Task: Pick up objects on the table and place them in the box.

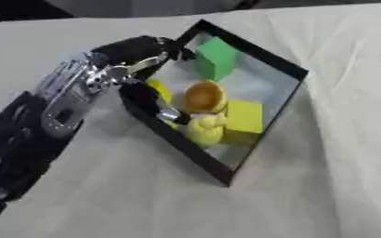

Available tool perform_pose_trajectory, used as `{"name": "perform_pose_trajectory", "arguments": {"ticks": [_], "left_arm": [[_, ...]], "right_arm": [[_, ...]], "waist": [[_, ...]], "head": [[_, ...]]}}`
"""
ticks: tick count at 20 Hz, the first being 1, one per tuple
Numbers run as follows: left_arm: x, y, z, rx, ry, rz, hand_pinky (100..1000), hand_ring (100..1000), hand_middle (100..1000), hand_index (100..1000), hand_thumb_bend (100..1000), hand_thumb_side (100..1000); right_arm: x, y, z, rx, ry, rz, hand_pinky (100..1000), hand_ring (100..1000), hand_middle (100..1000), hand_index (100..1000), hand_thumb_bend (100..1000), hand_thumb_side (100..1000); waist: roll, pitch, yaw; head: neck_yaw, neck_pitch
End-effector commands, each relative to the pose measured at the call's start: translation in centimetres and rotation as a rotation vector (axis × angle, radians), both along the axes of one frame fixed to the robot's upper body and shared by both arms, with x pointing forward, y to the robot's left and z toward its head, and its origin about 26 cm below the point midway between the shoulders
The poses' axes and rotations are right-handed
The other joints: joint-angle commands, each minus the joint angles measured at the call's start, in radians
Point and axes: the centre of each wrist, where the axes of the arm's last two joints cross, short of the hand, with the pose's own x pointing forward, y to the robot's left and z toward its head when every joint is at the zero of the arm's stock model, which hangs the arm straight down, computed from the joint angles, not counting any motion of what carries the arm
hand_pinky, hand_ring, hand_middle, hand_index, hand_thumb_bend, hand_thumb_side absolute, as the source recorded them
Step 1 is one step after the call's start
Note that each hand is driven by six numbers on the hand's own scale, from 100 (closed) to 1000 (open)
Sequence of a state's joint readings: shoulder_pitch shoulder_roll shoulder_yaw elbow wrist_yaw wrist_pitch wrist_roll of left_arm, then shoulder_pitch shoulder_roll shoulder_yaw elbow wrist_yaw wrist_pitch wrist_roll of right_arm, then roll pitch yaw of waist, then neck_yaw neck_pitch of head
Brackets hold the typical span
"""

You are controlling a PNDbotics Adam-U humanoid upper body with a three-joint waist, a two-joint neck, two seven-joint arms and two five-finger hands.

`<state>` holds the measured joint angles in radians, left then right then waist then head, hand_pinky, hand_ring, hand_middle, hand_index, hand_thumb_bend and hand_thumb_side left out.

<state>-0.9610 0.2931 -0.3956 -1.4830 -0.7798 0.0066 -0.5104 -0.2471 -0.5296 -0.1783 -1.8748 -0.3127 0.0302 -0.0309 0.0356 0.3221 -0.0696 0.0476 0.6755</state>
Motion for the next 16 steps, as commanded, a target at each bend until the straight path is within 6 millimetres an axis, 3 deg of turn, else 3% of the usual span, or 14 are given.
{"name": "perform_pose_trajectory", "arguments": {"ticks": [1,2,5,8,9,10,11,16], "left_arm": [[-1.4,1.3,3.0,-0.114,-0.084,-0.003,835,802,776,889,322,658],[-1.8,1.7,3.4,-0.151,-0.101,-0.008,819,774,750,857,257,642],[-3.2,3.1,3.7,-0.239,-0.135,-0.019,803,751,730,837,214,623],[-4.3,4.9,3.4,-0.342,-0.151,-0.013,797,745,726,839,100,640],[-4.7,5.6,3.3,-0.383,-0.153,-0.002,798,745,727,841,100,644],[-5.1,6.4,3.2,-0.425,-0.158,0.009,815,763,747,859,100,730],[-5.5,7.2,3.1,-0.466,-0.165,0.02,819,766,747,861,100,755],[-7.9,10.6,2.1,-0.664,-0.173,0.103,837,772,749,870,100,793]], "right_arm": [[-0.3,-0.3,1.1,-0.022,-0.036,-0.009,889,674,763,867,100,552],[-0.3,-0.3,1.1,-0.02,-0.04,-0.01,888,673,762,866,100,551],[-0.4,-0.3,1.2,-0.017,-0.05,-0.012,888,673,761,866,100,550],[-0.6,-0.3,1.3,-0.008,-0.064,-0.02,888,672,759,866,100,549],[-0.6,-0.4,1.3,-0.005,-0.068,-0.024,888,672,759,866,100,549],[-0.7,-0.4,1.3,-0.001,-0.072,-0.029,888,671,757,866,100,549],[-0.7,-0.5,1.3,0.003,-0.076,-0.035,888,670,757,866,100,549],[-0.9,-0.5,1.5,0.015,-0.094,-0.048,887,670,756,869,100,549]], "waist": [[-0.022,-0.048,0.005],[-0.023,-0.049,0.009],[-0.025,-0.051,0.015],[-0.03,-0.05,0.026],[-0.032,-0.05,0.031],[-0.034,-0.048,0.037],[-0.035,-0.046,0.042],[-0.041,-0.037,0.06]], "head": [[-0.008,-0.006],[-0.01,-0.006],[-0.013,-0.004],[-0.023,-0.009],[-0.028,-0.011],[-0.035,-0.014],[-0.041,-0.017],[-0.076,-0.021]]}}
